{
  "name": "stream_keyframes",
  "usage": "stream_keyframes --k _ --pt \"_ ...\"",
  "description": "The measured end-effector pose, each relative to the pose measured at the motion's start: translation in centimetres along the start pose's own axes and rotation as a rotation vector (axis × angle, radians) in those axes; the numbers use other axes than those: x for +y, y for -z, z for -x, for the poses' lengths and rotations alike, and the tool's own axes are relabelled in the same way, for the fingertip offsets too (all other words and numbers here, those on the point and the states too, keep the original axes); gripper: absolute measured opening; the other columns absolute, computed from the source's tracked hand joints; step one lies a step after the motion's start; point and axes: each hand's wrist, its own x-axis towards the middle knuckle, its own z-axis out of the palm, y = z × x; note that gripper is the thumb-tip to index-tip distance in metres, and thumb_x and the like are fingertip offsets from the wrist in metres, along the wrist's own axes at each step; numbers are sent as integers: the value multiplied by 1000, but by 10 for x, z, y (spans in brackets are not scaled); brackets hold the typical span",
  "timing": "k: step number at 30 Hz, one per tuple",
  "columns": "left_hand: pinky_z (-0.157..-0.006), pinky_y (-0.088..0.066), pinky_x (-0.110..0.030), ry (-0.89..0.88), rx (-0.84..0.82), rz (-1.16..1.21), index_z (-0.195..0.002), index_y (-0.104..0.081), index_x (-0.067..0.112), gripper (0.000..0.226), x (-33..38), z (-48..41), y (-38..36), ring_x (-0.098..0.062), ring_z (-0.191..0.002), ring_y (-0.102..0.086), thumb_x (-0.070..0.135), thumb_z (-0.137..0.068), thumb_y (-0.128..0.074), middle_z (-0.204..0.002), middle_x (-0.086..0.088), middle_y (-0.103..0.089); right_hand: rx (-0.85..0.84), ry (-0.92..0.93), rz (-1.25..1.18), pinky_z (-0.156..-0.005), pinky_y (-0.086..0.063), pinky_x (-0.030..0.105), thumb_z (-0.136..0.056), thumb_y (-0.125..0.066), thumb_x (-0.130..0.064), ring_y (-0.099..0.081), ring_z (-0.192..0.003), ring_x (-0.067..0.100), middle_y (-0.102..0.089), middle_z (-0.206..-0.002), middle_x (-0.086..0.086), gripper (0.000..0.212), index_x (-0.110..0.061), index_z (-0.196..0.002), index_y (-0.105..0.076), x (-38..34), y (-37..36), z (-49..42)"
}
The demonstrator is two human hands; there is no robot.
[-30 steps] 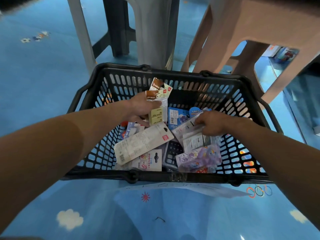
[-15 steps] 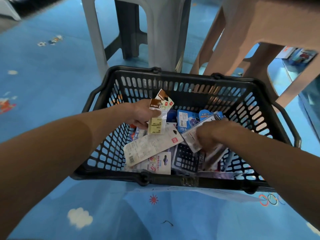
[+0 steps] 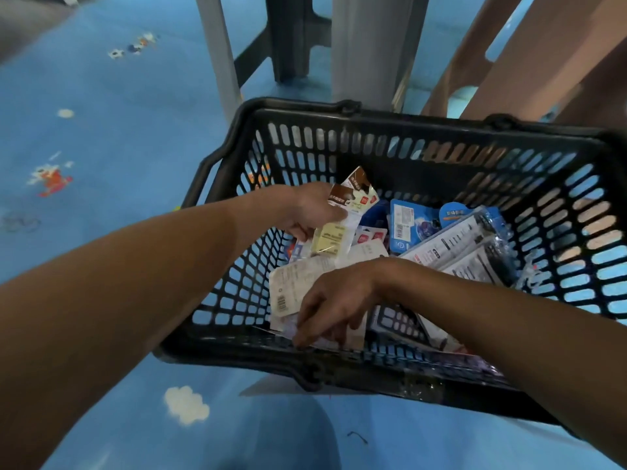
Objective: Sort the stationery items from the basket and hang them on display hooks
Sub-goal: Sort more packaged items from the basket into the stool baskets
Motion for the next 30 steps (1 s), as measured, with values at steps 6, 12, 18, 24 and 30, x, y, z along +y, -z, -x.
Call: stream_keyframes --k 6,12,18,24,30 --pt "-96 -57 -46 -9 9 57 -142 -48 29 38 4 -2 -4 -26 -123 -61 33 -106 -57 -140 -2 -61 179 -46 346 -83 -59 36 -96 -58 -19 -67 -100 19 -68 -110 -1 24 -14 -116 -72 3 22 12" --pt "-98 -57 -49 -9 34 137 -137 -52 29 31 6 3 -2 -26 -120 -63 33 -106 -57 -133 -2 -64 251 -217 73 -87 -61 35 -95 -59 -14 -73 -102 17 -75 -106 -5 20 -24 -102 -75 42 50 62" --pt "-88 -62 -43 -36 63 191 -124 -55 29 18 13 4 -2 -23 -106 -71 29 -106 -57 -117 -4 -73 694 -312 -12 -67 -53 29 -94 -61 -16 -72 -78 16 -75 -90 7 13 -7 -93 -70 67 72 93" --pt "-86 -60 -40 -62 86 179 -120 -55 31 14 11 5 -2 -20 -104 -69 31 -106 -56 -113 0 -71 604 -456 -45 -77 -55 33 -95 -60 -23 -65 -101 18 -67 -116 5 19 -14 -112 -59 93 64 106" --pt "-73 -57 -34 -71 90 187 -133 -52 29 28 16 10 -5 -20 -105 -67 31 -106 -57 -116 1 -70 429 -685 103 -67 -52 29 -99 -52 -40 -56 -81 14 -55 -95 -1 16 -24 -99 -55 97 49 108"
